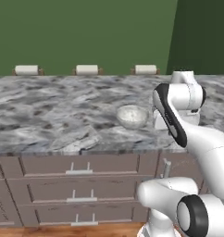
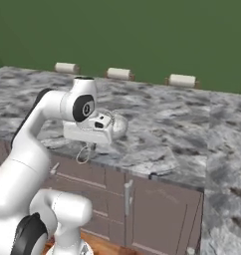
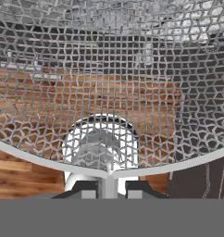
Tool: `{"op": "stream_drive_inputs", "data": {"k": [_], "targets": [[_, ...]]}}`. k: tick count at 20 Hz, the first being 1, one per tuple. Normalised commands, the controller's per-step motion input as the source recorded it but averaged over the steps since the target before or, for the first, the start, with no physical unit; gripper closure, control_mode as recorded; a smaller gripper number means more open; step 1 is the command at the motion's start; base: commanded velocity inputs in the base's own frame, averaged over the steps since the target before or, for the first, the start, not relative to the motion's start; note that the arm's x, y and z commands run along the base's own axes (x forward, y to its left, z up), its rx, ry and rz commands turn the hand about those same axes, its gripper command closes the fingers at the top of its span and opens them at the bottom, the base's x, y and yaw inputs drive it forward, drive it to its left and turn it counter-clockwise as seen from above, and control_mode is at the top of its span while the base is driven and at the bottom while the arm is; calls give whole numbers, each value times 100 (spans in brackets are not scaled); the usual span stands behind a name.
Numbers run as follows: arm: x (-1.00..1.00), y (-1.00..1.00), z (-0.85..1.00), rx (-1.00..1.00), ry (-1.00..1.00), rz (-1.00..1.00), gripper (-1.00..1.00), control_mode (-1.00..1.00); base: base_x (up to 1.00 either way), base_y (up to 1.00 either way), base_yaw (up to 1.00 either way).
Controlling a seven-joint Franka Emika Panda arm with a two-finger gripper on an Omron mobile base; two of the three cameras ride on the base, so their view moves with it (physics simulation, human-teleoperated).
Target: Pick the strainer and bowl and place them in the sink. Then turn on the water.
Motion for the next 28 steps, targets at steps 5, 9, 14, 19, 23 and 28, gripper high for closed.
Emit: {"op": "stream_drive_inputs", "data": {"k": [5, 9, 14, 19, 23, 28], "targets": [[0, 0, 0, 0, 0, 0, 100, 100, -29, 12, 58], [0, 0, 0, 0, 0, 0, 100, 100, -53, 25, 58], [0, 0, 0, 0, 0, 0, 100, 100, -59, 68, 56], [0, 0, 0, 0, 0, 0, 100, 100, -33, 99, 63], [0, 0, 0, 0, 0, 0, 100, 100, 0, 38, 84], [0, 0, 0, 0, 0, 0, 100, 100, 0, 2, 91]]}}
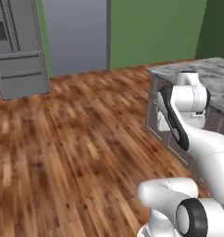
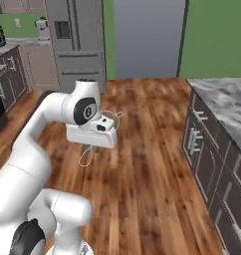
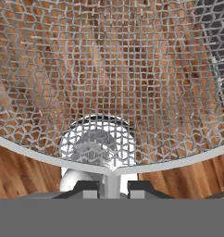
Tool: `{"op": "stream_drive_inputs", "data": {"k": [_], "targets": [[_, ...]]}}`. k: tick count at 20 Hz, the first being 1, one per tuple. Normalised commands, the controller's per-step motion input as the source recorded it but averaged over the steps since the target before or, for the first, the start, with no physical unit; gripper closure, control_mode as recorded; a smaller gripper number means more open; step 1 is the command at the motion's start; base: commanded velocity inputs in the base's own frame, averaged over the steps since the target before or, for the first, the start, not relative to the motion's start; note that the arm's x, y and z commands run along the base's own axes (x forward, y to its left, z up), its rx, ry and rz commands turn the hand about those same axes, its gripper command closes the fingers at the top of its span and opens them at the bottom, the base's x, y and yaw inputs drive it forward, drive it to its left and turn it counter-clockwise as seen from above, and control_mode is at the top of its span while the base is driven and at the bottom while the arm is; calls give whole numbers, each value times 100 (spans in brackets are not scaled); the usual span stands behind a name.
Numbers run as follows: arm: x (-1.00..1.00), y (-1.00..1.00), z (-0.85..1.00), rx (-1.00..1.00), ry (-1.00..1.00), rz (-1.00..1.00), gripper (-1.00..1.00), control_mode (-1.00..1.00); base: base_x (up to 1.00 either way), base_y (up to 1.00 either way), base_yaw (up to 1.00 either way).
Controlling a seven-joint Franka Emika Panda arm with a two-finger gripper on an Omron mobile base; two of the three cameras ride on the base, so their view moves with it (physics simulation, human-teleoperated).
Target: Pick the strainer and bowl and place them in the sink. Then turn on the water.
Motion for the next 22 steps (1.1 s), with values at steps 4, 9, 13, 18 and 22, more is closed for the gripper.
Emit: {"op": "stream_drive_inputs", "data": {"k": [4, 9, 13, 18, 22], "targets": [[0, 0, 0, 0, 0, 0, 100, 100, 3, 0, 90], [0, 0, 0, 0, 0, 0, 100, 100, 0, 0, 86], [0, 0, 0, 0, 0, 0, 100, 100, 0, 0, 80], [0, 0, 0, 0, 0, 0, 100, 100, 0, 0, 74], [0, 0, 0, 0, 0, 0, 100, 100, 0, 0, 67]]}}
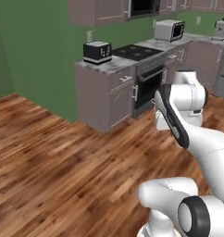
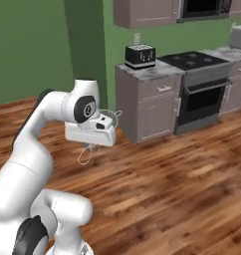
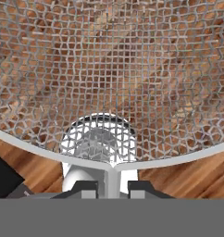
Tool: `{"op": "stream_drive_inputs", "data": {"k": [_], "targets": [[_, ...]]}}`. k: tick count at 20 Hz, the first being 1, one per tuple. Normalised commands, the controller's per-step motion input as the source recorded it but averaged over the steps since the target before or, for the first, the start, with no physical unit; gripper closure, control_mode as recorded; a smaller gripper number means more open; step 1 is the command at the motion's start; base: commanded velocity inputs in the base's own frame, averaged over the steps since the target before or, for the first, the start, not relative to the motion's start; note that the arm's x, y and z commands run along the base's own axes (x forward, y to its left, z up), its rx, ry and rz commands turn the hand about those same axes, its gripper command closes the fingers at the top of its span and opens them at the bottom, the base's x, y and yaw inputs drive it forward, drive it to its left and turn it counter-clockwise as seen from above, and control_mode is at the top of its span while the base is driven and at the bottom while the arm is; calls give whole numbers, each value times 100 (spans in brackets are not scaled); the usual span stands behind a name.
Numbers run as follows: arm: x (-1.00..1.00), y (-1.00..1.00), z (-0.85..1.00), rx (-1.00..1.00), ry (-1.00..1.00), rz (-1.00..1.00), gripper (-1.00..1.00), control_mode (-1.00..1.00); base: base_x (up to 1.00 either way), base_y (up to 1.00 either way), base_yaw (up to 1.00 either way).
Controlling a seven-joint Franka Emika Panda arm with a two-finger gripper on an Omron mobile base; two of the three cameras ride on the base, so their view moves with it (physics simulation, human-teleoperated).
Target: Pick the strainer and bowl and place them in the sink. Then turn on the water.
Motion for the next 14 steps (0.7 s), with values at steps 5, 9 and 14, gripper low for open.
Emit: {"op": "stream_drive_inputs", "data": {"k": [5, 9, 14], "targets": [[0, 0, 0, 0, 0, 0, 100, 100, 0, -1, 69], [0, 0, 0, 0, 0, 0, 100, 100, 0, -10, 77], [0, 0, 0, 0, 0, 0, 100, 100, 0, -11, 78]]}}
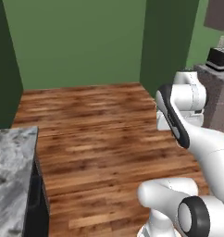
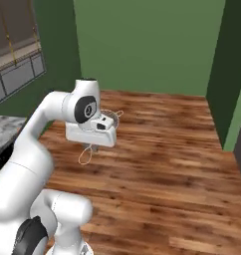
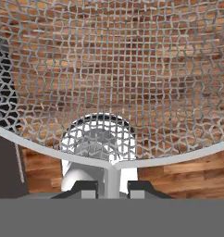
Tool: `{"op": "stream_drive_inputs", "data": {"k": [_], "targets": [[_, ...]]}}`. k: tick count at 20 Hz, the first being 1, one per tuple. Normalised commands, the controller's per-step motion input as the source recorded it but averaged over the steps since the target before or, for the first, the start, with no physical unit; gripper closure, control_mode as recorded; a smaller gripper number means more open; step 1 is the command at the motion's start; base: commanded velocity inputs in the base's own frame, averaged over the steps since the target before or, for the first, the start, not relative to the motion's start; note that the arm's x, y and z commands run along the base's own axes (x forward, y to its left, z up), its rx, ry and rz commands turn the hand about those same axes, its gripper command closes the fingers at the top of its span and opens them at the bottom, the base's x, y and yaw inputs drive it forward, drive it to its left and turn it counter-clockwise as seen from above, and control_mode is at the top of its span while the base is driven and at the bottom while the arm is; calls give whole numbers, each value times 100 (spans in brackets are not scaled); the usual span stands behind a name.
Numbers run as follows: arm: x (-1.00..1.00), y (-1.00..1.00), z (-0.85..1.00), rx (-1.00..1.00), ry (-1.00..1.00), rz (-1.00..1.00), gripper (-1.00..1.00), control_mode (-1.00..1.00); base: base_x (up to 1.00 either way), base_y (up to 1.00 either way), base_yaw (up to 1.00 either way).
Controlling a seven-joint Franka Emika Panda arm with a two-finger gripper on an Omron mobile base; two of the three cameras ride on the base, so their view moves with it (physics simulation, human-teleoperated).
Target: Pick the strainer and bowl and place them in the sink. Then turn on the water.
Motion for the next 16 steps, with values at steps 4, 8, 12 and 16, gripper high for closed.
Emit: {"op": "stream_drive_inputs", "data": {"k": [4, 8, 12, 16], "targets": [[0, 0, 0, 0, 0, 0, 100, 100, 0, -8, 76], [0, 0, 0, 0, 0, 0, 100, 100, 0, -2, 74], [0, 0, 0, 0, 0, 0, 100, 100, 0, 0, 72], [0, 0, 0, 0, 0, 0, 100, 100, 0, -1, 71]]}}
